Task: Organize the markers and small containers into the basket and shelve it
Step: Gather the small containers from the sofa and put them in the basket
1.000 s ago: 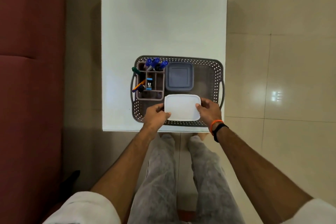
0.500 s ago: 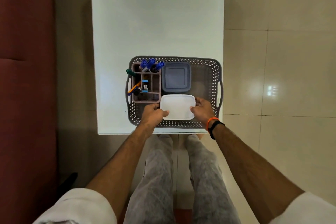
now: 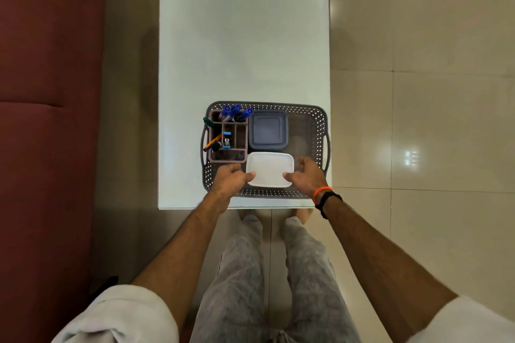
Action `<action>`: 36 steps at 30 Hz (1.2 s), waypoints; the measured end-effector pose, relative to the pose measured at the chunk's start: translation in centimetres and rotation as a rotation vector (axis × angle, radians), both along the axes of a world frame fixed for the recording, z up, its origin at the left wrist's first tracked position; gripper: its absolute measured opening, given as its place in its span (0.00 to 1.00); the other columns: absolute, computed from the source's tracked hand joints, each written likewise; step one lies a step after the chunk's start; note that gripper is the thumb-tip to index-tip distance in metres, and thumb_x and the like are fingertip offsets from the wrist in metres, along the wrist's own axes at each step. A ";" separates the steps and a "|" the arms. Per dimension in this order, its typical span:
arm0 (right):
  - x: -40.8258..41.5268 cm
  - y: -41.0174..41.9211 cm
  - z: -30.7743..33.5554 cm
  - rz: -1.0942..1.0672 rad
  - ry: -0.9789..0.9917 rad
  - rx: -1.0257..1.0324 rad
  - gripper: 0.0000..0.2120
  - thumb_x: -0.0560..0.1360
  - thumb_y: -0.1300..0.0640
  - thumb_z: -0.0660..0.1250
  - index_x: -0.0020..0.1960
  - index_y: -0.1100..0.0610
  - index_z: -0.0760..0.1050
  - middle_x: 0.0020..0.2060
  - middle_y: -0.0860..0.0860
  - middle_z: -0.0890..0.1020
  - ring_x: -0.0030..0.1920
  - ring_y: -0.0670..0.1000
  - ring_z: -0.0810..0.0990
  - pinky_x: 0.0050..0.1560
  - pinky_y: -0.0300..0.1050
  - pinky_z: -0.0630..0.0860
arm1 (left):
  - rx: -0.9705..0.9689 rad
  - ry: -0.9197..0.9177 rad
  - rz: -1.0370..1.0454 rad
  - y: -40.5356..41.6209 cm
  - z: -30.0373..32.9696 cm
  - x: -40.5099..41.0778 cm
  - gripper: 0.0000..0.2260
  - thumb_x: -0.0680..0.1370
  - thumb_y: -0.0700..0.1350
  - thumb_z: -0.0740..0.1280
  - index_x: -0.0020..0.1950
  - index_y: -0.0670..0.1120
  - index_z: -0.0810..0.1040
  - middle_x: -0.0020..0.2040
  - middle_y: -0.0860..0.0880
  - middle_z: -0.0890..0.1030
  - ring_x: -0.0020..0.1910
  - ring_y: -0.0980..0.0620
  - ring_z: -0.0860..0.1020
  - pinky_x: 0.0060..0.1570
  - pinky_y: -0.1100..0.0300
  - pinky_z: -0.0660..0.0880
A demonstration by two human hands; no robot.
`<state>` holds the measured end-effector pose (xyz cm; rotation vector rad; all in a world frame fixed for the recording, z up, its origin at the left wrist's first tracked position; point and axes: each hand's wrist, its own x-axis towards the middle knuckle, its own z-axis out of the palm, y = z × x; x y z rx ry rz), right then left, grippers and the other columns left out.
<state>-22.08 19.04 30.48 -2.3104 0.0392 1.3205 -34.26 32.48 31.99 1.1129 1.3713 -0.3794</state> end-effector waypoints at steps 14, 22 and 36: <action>2.6 -4.0 13.9 0.175 -0.134 0.269 0.27 0.70 0.57 0.73 0.67 0.58 0.70 0.63 0.54 0.78 0.61 0.53 0.77 0.64 0.47 0.73 | 0.109 -0.138 0.110 -4.6 12.9 1.6 0.24 0.74 0.42 0.72 0.68 0.41 0.72 0.64 0.44 0.78 0.60 0.46 0.77 0.56 0.52 0.77; 9.1 -9.5 18.2 0.305 -0.173 0.491 0.20 0.70 0.59 0.73 0.60 0.58 0.74 0.55 0.53 0.81 0.52 0.52 0.81 0.54 0.43 0.76 | 0.284 -0.222 0.199 -12.9 17.9 7.0 0.24 0.75 0.40 0.71 0.70 0.40 0.70 0.65 0.42 0.75 0.56 0.49 0.75 0.51 0.56 0.73; 25.2 -15.6 22.6 0.256 -0.203 0.519 0.18 0.71 0.60 0.71 0.60 0.58 0.75 0.54 0.53 0.82 0.50 0.51 0.81 0.49 0.41 0.76 | 0.311 -0.269 0.274 -18.3 20.1 21.5 0.17 0.75 0.38 0.70 0.63 0.37 0.74 0.56 0.41 0.80 0.51 0.49 0.77 0.43 0.59 0.75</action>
